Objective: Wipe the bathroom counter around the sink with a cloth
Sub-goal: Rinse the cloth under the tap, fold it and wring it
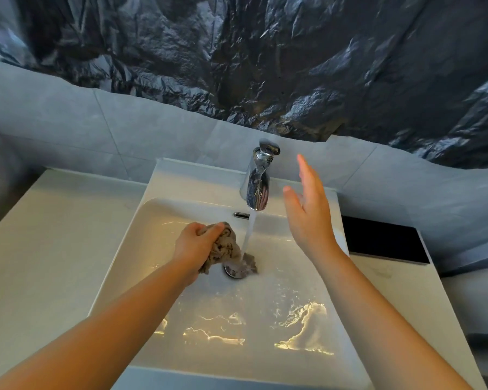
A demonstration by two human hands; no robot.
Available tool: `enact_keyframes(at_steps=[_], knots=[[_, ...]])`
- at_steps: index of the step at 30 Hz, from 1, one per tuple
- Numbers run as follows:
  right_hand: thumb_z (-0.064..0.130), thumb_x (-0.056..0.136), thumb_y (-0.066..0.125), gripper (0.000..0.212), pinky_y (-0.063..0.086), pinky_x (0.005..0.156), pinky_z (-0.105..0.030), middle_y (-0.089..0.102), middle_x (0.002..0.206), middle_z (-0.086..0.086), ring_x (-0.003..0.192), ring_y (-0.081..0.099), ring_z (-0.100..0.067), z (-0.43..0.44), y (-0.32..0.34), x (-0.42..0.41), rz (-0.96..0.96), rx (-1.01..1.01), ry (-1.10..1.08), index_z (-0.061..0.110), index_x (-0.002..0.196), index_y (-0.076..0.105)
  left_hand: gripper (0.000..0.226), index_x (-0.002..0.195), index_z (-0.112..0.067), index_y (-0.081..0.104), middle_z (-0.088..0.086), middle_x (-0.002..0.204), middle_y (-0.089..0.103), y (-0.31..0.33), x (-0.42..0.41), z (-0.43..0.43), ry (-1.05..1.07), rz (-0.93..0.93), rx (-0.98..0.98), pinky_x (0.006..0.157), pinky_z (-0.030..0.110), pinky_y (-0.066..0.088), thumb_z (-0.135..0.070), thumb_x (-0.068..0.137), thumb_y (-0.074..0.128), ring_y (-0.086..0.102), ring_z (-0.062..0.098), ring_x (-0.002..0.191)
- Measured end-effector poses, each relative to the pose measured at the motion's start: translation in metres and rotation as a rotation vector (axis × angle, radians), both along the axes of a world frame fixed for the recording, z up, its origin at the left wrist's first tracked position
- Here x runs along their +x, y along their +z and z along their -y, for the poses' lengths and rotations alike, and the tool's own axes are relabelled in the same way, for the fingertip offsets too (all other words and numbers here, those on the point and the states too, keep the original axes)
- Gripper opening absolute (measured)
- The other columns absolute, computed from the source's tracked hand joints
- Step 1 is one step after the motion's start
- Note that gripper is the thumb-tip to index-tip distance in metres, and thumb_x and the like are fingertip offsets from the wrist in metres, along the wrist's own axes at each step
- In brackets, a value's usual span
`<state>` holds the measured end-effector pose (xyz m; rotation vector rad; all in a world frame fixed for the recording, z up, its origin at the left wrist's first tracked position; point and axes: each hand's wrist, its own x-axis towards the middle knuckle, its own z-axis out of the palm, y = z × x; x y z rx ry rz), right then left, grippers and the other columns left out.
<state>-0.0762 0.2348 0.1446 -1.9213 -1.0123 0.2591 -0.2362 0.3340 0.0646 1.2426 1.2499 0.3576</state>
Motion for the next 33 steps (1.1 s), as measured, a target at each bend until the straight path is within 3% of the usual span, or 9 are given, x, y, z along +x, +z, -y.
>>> enact_keyframes(at_steps=[3,6,13,15,18,20,23,28,33], knots=[[0.026,0.098,0.044,0.059,0.015,0.113,-0.023,0.016,0.158,0.006,0.144,0.013,-0.008,-0.024,0.014,-0.003,0.194,-0.111,0.107,0.024,0.15,0.016,0.042,0.094,-0.011,0.056,0.018,0.088,0.064,0.012,-0.007,0.003,-0.061,-0.007,0.065,0.035,0.025,0.041,-0.05,0.082,0.065,0.059,0.027,0.061],[0.026,0.097,0.046,0.057,0.019,0.113,-0.025,0.021,0.157,0.004,0.144,0.017,-0.011,-0.024,0.01,-0.006,0.291,-0.123,0.06,0.021,0.149,0.021,0.039,0.095,-0.013,0.057,0.012,0.088,0.064,0.023,-0.018,0.005,-0.131,-0.051,0.163,0.051,0.034,0.054,-0.05,0.084,0.063,0.064,0.026,0.074],[0.028,0.099,0.039,0.054,0.018,0.118,-0.04,0.009,0.159,0.001,0.146,0.003,-0.02,0.001,0.004,-0.015,0.429,-0.292,0.111,0.025,0.149,0.021,0.033,0.089,-0.009,0.058,0.007,0.082,0.064,0.045,-0.039,-0.001,-0.22,-0.035,0.256,0.051,0.027,0.05,-0.038,0.082,0.07,0.062,0.022,0.07],[0.03,0.099,0.04,0.05,0.022,0.112,-0.029,0.014,0.158,0.003,0.144,0.012,-0.013,0.013,0.013,-0.024,0.352,-0.199,0.101,0.027,0.147,0.027,0.034,0.088,-0.006,0.059,0.004,0.077,0.065,0.056,-0.044,-0.001,-0.3,-0.046,0.318,0.049,0.019,0.048,-0.037,0.081,0.071,0.061,0.015,0.064],[0.028,0.097,0.048,0.037,0.041,0.096,-0.016,0.056,0.131,0.011,0.118,0.049,0.0,0.034,0.012,-0.045,-0.03,0.025,0.13,0.032,0.134,0.046,0.026,0.073,-0.011,0.057,-0.003,0.064,0.059,0.074,-0.054,-0.007,-0.426,0.008,0.419,0.056,0.019,0.048,-0.031,0.081,0.072,0.057,0.011,0.061],[0.025,0.096,0.052,0.026,0.047,0.093,-0.024,0.066,0.113,0.016,0.108,0.057,0.001,0.041,0.002,-0.055,-0.286,-0.05,0.266,0.035,0.119,0.058,0.029,0.066,-0.019,0.052,0.003,0.066,0.057,0.086,-0.062,-0.01,-0.525,0.061,0.441,0.065,0.033,0.051,-0.036,0.079,0.072,0.056,0.019,0.067],[0.024,0.095,0.053,0.029,0.047,0.095,-0.025,0.063,0.12,0.016,0.109,0.058,0.002,0.04,-0.004,-0.058,-0.473,-0.239,0.436,0.035,0.121,0.059,0.031,0.066,-0.022,0.05,0.004,0.07,0.059,0.107,-0.068,-0.01,-0.686,0.047,0.512,0.073,0.044,0.052,-0.047,0.064,0.069,0.058,0.029,0.075],[0.024,0.093,0.058,0.019,0.042,0.058,-0.013,0.066,0.084,0.017,0.068,0.057,0.007,0.042,0.008,-0.06,-0.527,-0.394,0.56,0.031,0.108,0.066,0.025,0.067,-0.016,0.048,0.007,0.083,0.069,0.132,-0.066,-0.009,-0.889,0.063,0.522,0.079,0.036,0.055,-0.011,0.068,0.073,0.067,0.019,0.083],[0.03,0.078,0.075,0.01,0.043,0.058,-0.015,0.06,0.078,0.013,0.073,0.057,-0.006,0.048,0.013,-0.059,-0.24,-0.411,0.49,0.028,0.077,0.065,0.026,0.066,-0.014,0.051,0.002,0.082,0.07,0.133,-0.069,-0.013,-0.935,-0.107,0.574,0.08,0.026,0.054,-0.008,0.072,0.075,0.066,0.009,0.08]])
